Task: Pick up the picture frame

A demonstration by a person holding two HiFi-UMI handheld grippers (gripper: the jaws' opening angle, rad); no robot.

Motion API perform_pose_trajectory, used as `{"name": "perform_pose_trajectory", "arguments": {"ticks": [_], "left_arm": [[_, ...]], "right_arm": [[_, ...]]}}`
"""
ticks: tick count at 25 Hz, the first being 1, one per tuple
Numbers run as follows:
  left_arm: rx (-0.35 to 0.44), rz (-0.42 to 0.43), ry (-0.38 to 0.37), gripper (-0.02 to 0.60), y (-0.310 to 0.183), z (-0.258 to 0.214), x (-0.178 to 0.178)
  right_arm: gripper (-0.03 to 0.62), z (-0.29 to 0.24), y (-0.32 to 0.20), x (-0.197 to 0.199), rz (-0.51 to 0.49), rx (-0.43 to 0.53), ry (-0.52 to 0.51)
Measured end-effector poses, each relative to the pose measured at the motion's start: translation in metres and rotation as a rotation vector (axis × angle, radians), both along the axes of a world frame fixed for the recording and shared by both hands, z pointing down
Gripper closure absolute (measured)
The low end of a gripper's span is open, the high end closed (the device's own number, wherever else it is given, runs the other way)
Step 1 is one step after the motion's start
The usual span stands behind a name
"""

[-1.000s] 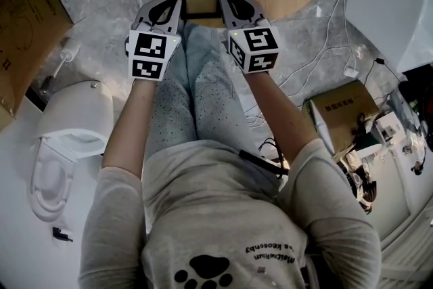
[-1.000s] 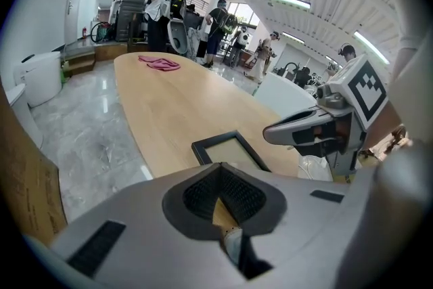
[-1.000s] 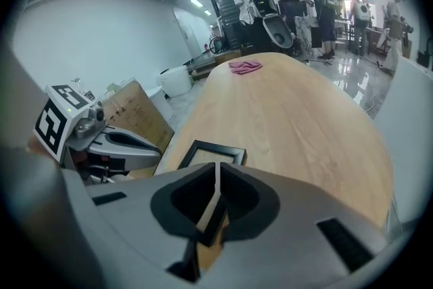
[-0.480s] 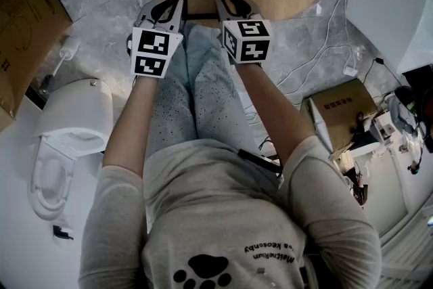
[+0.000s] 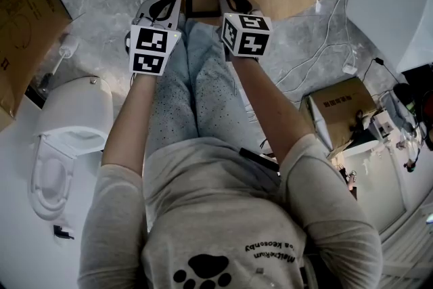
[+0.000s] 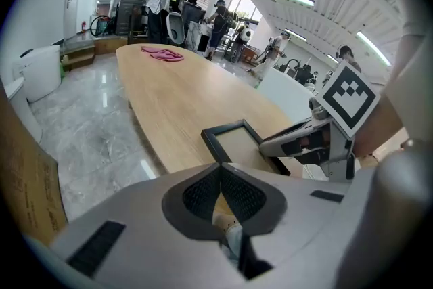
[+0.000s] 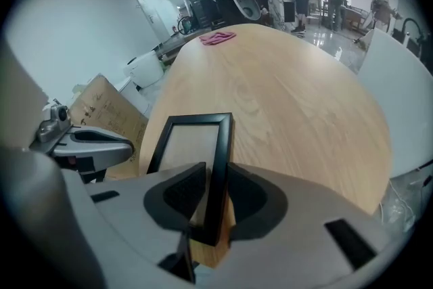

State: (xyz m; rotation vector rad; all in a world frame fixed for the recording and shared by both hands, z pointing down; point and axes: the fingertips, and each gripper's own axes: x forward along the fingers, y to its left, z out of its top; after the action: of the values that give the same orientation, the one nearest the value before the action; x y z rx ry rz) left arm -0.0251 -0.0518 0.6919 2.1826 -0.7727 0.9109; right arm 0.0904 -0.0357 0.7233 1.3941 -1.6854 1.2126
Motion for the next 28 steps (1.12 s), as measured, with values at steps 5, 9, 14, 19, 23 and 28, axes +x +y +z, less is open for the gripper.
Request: {"name": "perform_pose_trajectory", "arguments": {"ticks": [5,9,14,19,23,28], "left_arm": [[-0.012,-0.028,0.012,0.572,0.005,0.0,-0.01],[-0.021,-0.046,0.008,0.572,0.01,0.003,-0.023],[-0.031,-0.067,-0.003,0.572,0.016,0.007,-0.039],[-0.042,-0.088,-0.008,0.571,0.02,0.01,-0.056],[-0.058,-0.102,0.018,0.571,0.021,0.01,-0.059],[-0.155,-0.126,0.118,0.382,0.024,0.017,-0.05]], "right_arm": [[0.497,-0.001,0.001,-0.005,0.021,-0.001,0.0],[0.503,-0.001,0.004,-0.023,0.007,-0.004,-0.012],[0.51,-0.001,0.011,-0.045,-0.025,0.0,-0.029],[0.511,0.0,0.012,-0.061,-0.044,0.002,-0.043],[0.513,0.0,0.013,-0.065,-0.045,0.005,-0.043],[0.513,0.001,0.013,-0.065,-0.051,0.006,-0.046]]}}
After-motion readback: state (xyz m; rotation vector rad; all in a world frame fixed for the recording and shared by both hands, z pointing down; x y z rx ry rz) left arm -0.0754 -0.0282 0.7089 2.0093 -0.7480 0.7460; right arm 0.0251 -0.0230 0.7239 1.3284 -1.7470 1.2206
